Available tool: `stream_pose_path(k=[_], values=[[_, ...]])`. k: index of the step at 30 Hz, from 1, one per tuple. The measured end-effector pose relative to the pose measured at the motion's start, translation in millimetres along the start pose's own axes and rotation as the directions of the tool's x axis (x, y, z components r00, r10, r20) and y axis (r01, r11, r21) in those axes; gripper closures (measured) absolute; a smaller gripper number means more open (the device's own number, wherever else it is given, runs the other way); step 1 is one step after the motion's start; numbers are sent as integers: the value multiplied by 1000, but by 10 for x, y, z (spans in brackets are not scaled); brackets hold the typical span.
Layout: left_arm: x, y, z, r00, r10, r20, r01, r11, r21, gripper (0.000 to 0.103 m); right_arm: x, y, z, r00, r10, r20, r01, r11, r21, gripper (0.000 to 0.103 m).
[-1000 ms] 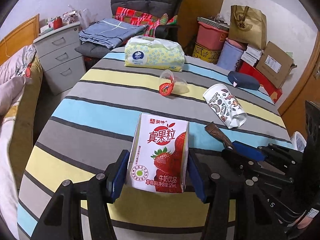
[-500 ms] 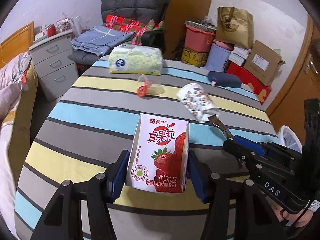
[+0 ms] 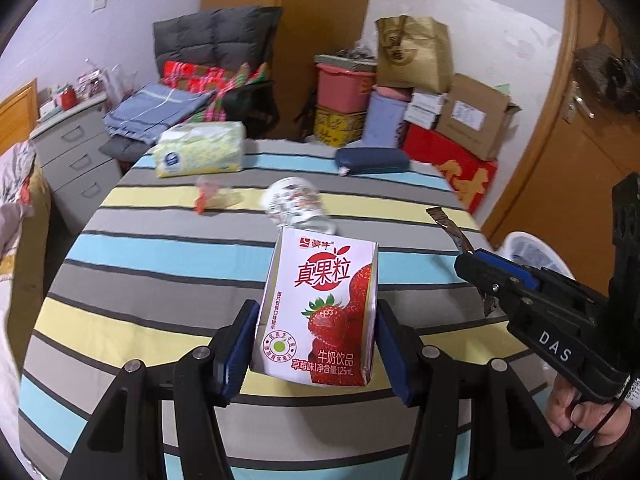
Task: Collect trash
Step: 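Carry the strawberry carton and brown wrapper over the wastebasket with both tools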
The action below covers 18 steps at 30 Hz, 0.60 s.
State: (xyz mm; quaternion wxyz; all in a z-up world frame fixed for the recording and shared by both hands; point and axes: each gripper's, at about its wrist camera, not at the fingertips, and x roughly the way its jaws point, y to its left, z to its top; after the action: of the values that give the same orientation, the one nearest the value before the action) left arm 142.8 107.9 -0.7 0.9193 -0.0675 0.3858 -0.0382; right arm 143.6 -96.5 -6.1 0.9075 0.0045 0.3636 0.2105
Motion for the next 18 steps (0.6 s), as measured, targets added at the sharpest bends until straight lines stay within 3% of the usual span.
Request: stream_pose_path(k=[8, 18], values=[[-58, -588, -21, 998, -66, 23, 65, 995, 72, 46, -358, -396, -104, 994, -88, 67, 82, 993, 85, 83], [-9, -1416, 1, 987, -161, 29, 154, 973, 172, 46, -794, -925, -291, 966, -234, 112, 212, 961, 177, 83]])
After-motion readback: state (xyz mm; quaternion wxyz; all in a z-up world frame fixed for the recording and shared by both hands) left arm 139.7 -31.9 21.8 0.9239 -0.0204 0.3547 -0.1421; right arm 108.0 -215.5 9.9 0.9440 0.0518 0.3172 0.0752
